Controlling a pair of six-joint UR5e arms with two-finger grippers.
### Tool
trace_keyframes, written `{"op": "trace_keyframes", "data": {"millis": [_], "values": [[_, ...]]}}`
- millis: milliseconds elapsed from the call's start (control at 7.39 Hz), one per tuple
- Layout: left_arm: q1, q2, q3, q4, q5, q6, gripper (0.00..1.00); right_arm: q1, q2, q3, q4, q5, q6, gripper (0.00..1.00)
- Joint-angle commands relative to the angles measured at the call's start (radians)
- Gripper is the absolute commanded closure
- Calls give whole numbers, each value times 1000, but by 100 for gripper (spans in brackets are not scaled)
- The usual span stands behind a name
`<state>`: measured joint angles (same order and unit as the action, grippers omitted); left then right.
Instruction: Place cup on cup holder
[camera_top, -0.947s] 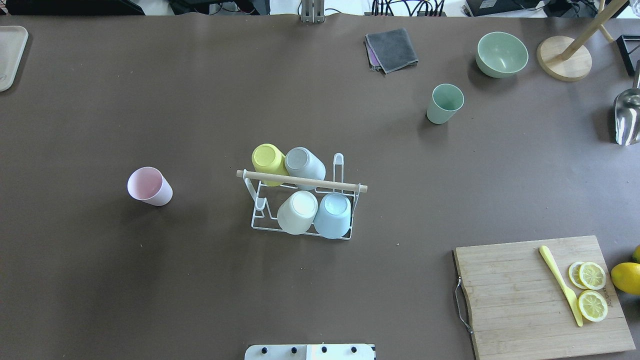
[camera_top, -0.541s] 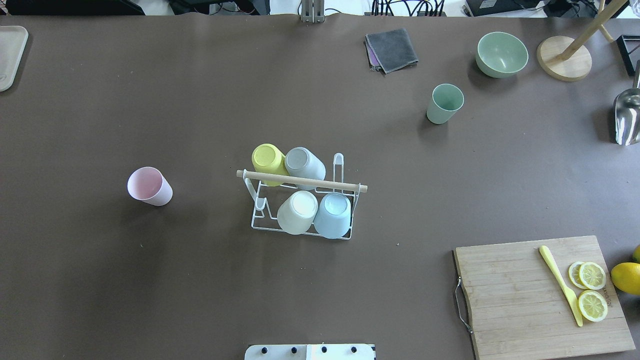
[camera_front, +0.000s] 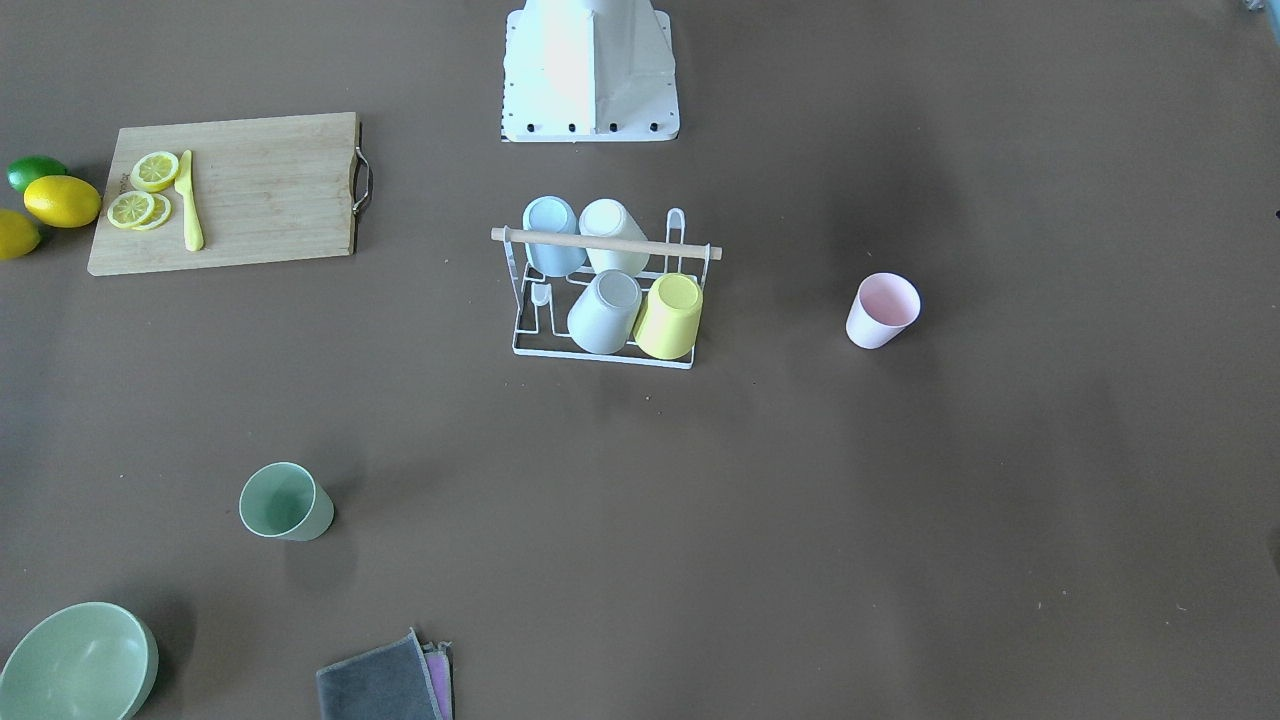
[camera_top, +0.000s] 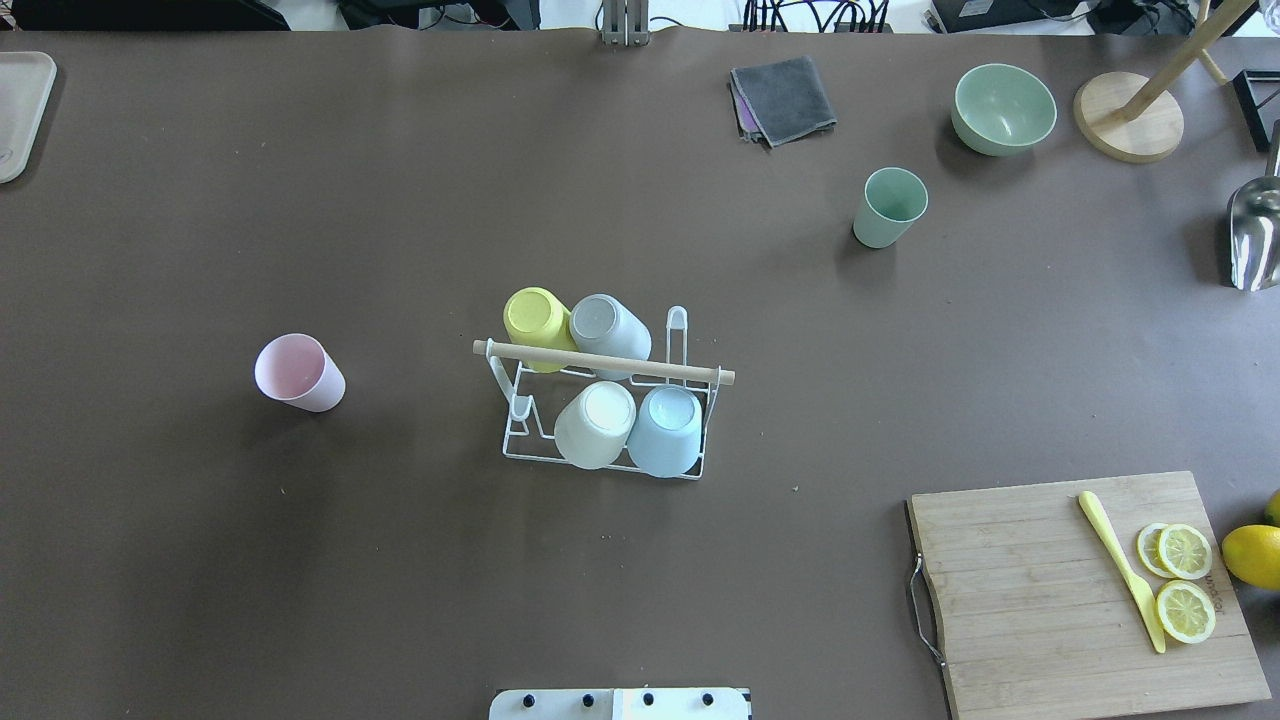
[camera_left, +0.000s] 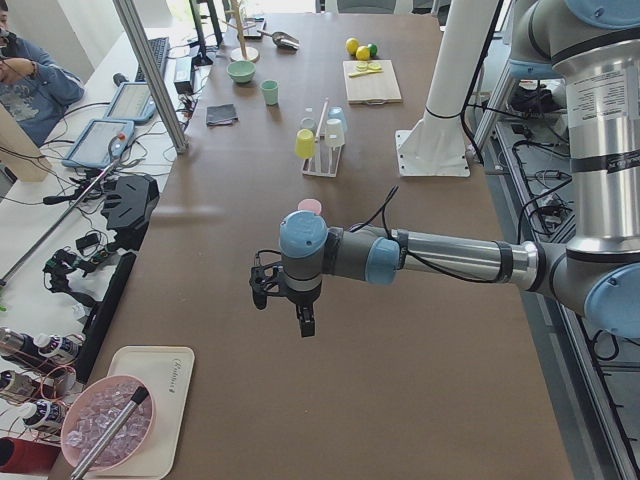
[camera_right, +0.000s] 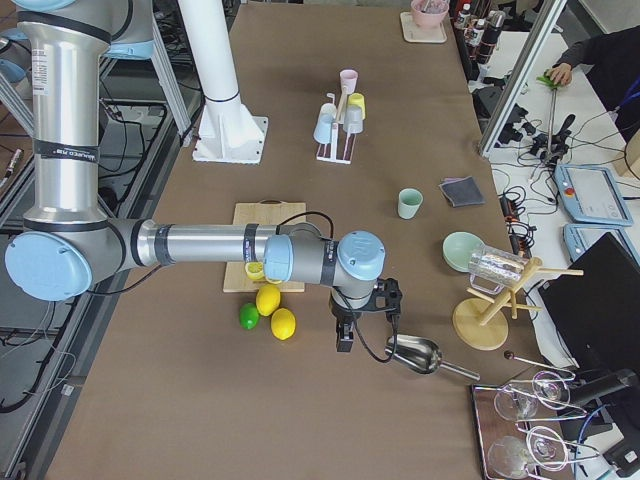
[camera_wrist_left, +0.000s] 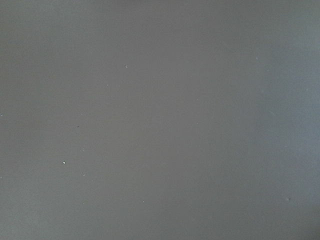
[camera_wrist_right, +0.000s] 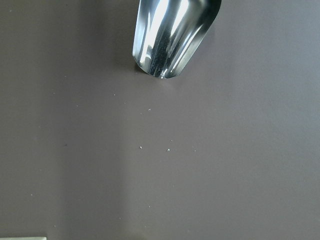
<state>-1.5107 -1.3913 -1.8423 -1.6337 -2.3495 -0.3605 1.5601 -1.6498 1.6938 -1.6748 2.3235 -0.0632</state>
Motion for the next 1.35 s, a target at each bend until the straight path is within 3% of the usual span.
{"op": "trace_keyframes", "data": {"millis": [0,1217], "values": [[1,0,-2,0,-1,0,1,0,1,0,0,-1,0,0],[1,0,0,-2,-1,0,1,1,-1,-31,1,-4,-9,0]]}}
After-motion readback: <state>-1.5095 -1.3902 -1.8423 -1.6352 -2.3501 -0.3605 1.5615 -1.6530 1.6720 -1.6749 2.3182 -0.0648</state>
